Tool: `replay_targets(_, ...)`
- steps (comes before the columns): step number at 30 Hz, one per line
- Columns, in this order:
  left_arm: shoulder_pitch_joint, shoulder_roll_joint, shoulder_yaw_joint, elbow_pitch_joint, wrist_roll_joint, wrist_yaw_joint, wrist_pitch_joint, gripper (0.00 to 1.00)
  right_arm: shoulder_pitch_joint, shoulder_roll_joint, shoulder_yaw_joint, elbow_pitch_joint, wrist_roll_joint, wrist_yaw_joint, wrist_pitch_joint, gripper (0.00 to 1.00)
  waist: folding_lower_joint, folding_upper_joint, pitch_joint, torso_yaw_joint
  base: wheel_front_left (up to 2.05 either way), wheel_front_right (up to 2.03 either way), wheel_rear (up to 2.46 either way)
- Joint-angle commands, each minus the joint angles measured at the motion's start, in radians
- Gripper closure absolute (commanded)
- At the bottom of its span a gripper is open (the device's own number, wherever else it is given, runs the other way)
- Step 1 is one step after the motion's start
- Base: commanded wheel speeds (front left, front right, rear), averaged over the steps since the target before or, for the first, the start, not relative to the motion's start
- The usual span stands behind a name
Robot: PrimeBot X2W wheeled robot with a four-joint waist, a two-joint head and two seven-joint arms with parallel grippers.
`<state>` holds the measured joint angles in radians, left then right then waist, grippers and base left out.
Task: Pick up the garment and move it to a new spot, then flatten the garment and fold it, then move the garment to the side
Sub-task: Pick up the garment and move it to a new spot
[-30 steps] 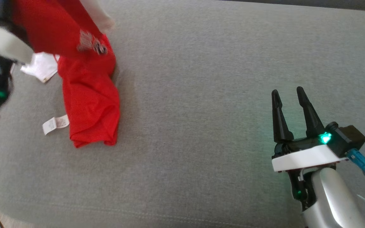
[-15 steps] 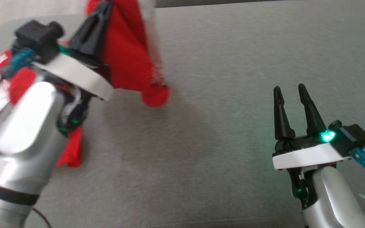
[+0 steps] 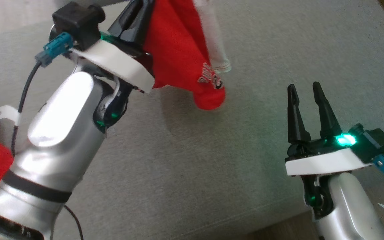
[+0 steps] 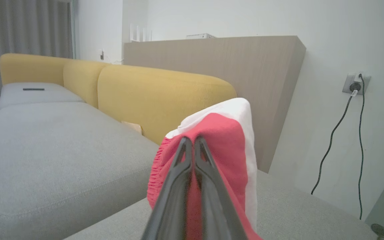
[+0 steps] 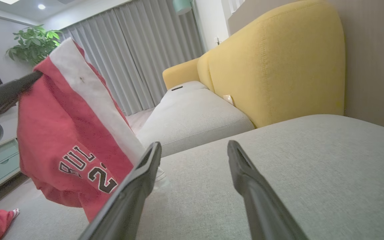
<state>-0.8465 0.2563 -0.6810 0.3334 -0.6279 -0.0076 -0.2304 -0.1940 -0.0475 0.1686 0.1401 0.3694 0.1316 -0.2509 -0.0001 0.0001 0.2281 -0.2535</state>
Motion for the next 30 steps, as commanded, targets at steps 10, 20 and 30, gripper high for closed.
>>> replay_targets(10,-0.11,0.056,0.105,0.276,0.004,0.034,-0.023,0.0,-0.041,-0.003,0.027,-0.06,0.03,-0.001,-0.011,0.0,0.0001,-0.0001,0.081,-0.044,0.0,0.0,0.0)
replay_targets(20,0.002,0.075,0.234,0.215,0.062,0.002,-0.031,0.0,-0.037,-0.003,-0.015,-0.043,-0.007,-0.001,-0.011,0.0,0.0001,-0.0001,0.047,0.078,0.0,0.0,0.0)
replay_targets(30,0.374,0.006,0.448,-0.066,0.201,-0.028,-0.031,0.0,-0.007,-0.003,-0.041,-0.022,-0.053,-0.001,-0.011,0.0,0.0001,-0.0001,-0.028,0.203,0.0,0.0,0.0)
